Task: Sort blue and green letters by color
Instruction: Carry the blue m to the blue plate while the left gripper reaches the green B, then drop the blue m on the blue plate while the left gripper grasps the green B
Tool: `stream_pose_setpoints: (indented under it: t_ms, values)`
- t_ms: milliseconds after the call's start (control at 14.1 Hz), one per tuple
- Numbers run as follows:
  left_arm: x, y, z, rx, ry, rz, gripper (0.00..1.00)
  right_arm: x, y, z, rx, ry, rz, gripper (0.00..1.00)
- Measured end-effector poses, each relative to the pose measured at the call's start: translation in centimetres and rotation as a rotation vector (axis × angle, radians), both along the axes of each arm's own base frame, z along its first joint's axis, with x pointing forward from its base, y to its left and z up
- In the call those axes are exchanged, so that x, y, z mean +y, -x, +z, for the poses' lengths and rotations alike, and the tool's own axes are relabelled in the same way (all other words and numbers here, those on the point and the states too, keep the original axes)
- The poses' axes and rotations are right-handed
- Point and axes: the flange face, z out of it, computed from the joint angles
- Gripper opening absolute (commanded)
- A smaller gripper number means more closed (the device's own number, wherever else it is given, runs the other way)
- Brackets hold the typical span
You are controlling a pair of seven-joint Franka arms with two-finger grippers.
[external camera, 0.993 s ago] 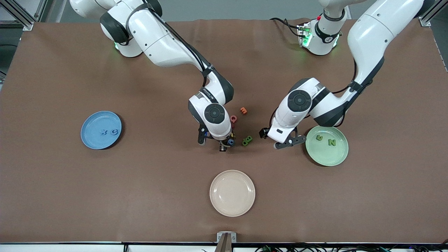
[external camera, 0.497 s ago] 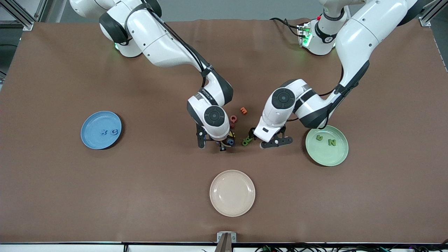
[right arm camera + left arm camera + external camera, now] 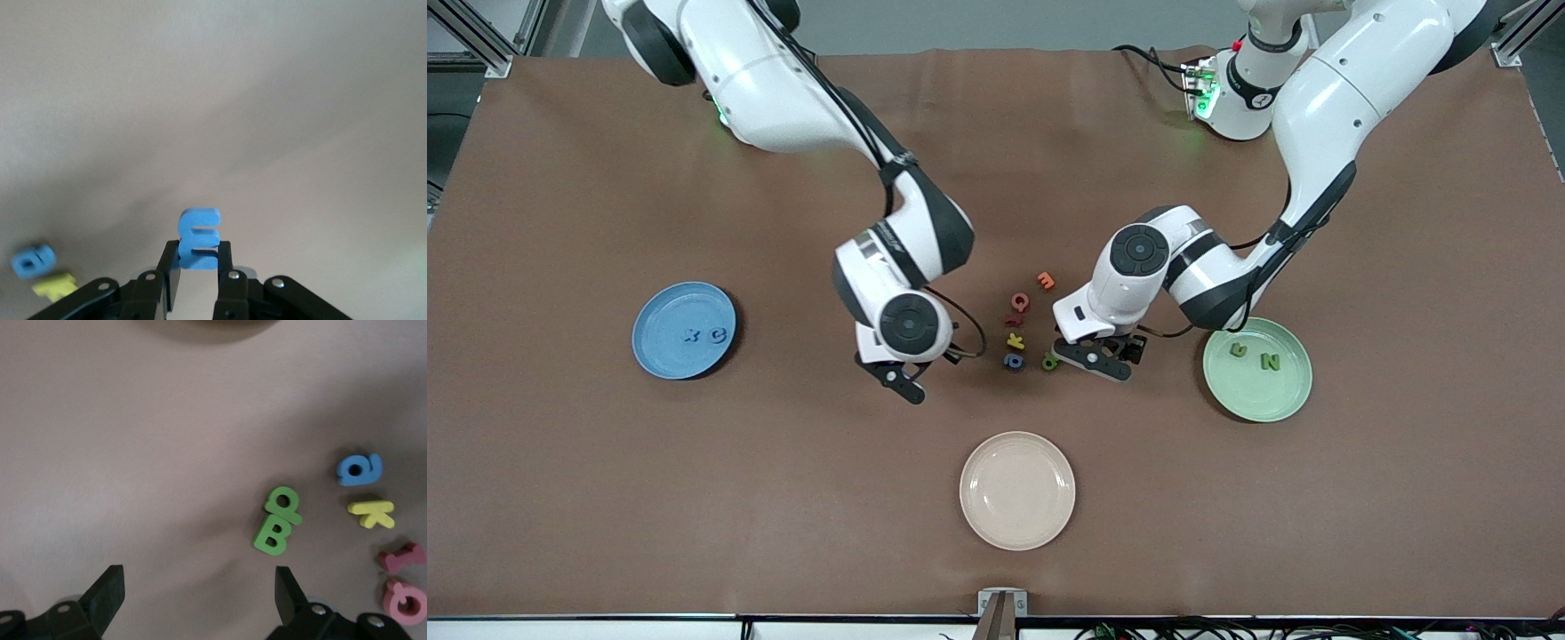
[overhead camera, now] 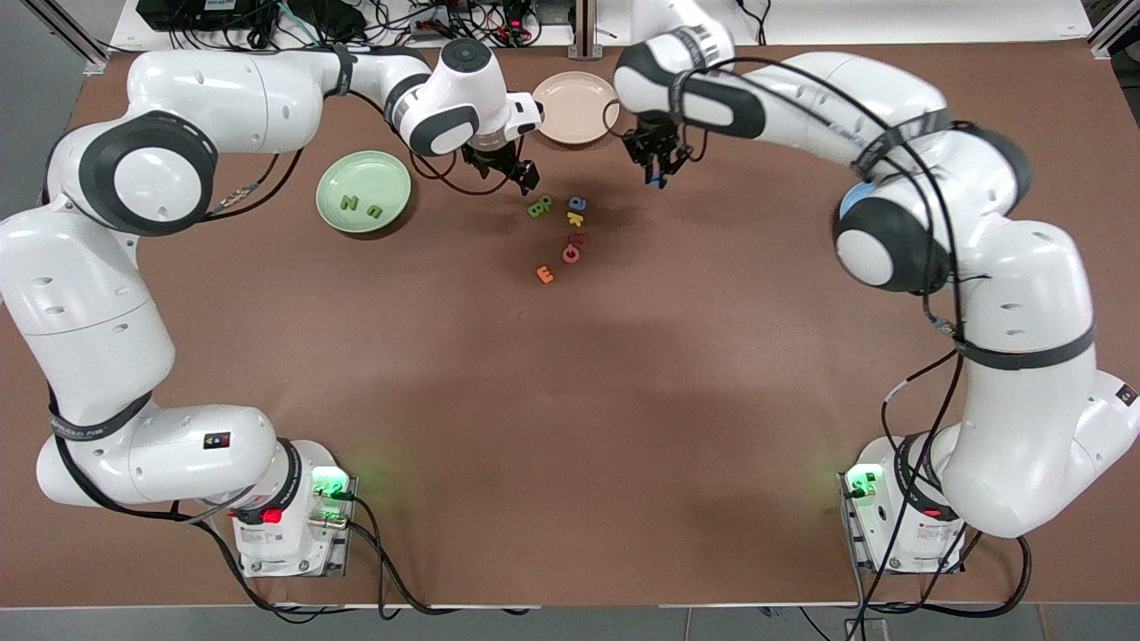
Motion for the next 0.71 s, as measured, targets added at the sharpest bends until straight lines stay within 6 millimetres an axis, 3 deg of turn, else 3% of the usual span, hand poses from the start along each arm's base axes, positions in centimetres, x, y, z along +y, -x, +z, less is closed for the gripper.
stream_pose_setpoints:
  t_ms: [142,355,497,709]
  values:
    - [-0.6,-0.1,-0.6,-0.032,0.006,-0.075,0.96,-5.6,0.4,3.1,-0.008,-0.066,0.158,0.0]
    - [-2.0,0.1,-2.6,-0.036,0.038,-0.12,0.9,-16.9,2.5,5.5,-0.031,-0.108,0.353,0.0]
    - [-2.8,0.4,-3.4,-0.031,0.06,-0.135,0.82,-23.1,4.4,5.4,-0.04,-0.083,0.468,0.0]
    - [-3.5,1.0,-4.0,-0.024,0.063,-0.15,0.7,-30.3,6.6,3.5,-0.08,-0.101,0.598,0.0]
